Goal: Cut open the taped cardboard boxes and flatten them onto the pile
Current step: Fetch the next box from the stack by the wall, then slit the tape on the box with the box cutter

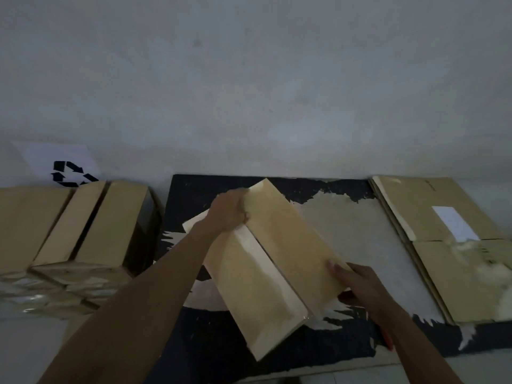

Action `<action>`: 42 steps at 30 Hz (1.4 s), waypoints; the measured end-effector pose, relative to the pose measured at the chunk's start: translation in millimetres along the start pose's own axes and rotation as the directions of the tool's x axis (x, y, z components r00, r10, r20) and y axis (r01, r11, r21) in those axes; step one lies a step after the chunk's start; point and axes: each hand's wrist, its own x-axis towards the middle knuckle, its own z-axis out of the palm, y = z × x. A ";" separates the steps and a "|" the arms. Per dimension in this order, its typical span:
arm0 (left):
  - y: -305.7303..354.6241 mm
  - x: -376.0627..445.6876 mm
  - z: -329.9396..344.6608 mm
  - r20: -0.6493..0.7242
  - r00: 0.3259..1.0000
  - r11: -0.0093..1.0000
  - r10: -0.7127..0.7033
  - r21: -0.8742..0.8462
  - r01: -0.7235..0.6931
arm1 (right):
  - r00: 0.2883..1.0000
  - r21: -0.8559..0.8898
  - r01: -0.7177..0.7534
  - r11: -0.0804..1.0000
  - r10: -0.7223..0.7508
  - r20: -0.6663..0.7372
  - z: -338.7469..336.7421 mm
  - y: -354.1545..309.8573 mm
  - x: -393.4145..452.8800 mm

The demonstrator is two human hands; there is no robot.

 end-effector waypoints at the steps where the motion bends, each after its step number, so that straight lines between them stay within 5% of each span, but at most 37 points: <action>1: -2.6 -1.2 7.9 -0.030 0.999 1.000 -0.023 -0.020 0.023 | 1.000 0.025 0.006 1.000 -0.006 -0.022 1.6 3.5 5.0; 4: -13.0 -16.7 25.2 -0.282 0.948 0.984 -0.147 0.053 0.168 | 1.000 0.090 -0.022 0.996 0.024 -0.016 -0.1 15.0 20.2; 6: -20.2 -33.6 32.7 -0.419 0.835 0.928 -0.358 -0.057 0.369 | 1.000 0.078 0.008 0.997 -0.006 -0.022 -0.8 15.7 27.2; 8: -17.5 -50.4 39.5 -0.372 0.747 0.826 -0.551 -0.368 0.426 | 0.998 0.021 0.051 0.998 -0.050 -0.028 2.9 14.3 33.7; 11: -6.7 -63.7 53.3 -0.281 0.778 0.742 -0.562 -0.586 0.325 | 0.995 -0.101 0.100 0.990 -0.100 0.002 6.8 11.1 38.2; 15: -0.4 -63.8 59.4 -0.356 0.749 0.758 -0.559 -0.585 0.288 | 0.995 -0.012 0.015 1.000 -0.016 -0.102 -19.7 36.8 61.8; 19: -0.4 -65.7 72.1 -0.396 0.731 0.784 -0.556 -0.543 0.302 | 0.926 -0.495 -0.218 0.841 0.017 -0.378 -46.2 108.0 88.1; 23: 0.4 -62.9 81.6 -0.541 0.769 0.929 -0.342 -0.072 0.362 | 0.934 -0.612 -0.290 0.736 0.078 -0.349 -49.7 151.1 94.2; 26: 2.9 -59.8 86.7 -0.491 0.845 0.939 -0.211 0.140 0.315 | 0.959 -0.536 -0.182 0.824 0.027 -0.284 -53.4 145.8 103.1; 31: 1.8 -56.4 86.1 -0.408 0.875 0.934 -0.259 0.127 0.335 | 0.926 -0.496 0.188 0.848 -0.322 -0.198 -51.2 60.5 121.1; 36: 7.2 -55.2 83.0 -0.388 0.858 0.919 -0.336 0.067 0.389 | 0.835 -0.454 0.481 0.750 -0.550 -0.024 -5.0 -69.6 107.5; 42: 9.0 -57.5 81.4 -0.375 0.850 0.911 -0.371 0.033 0.412 | 0.777 -0.569 0.625 0.535 -0.497 0.386 103.3 -126.3 73.7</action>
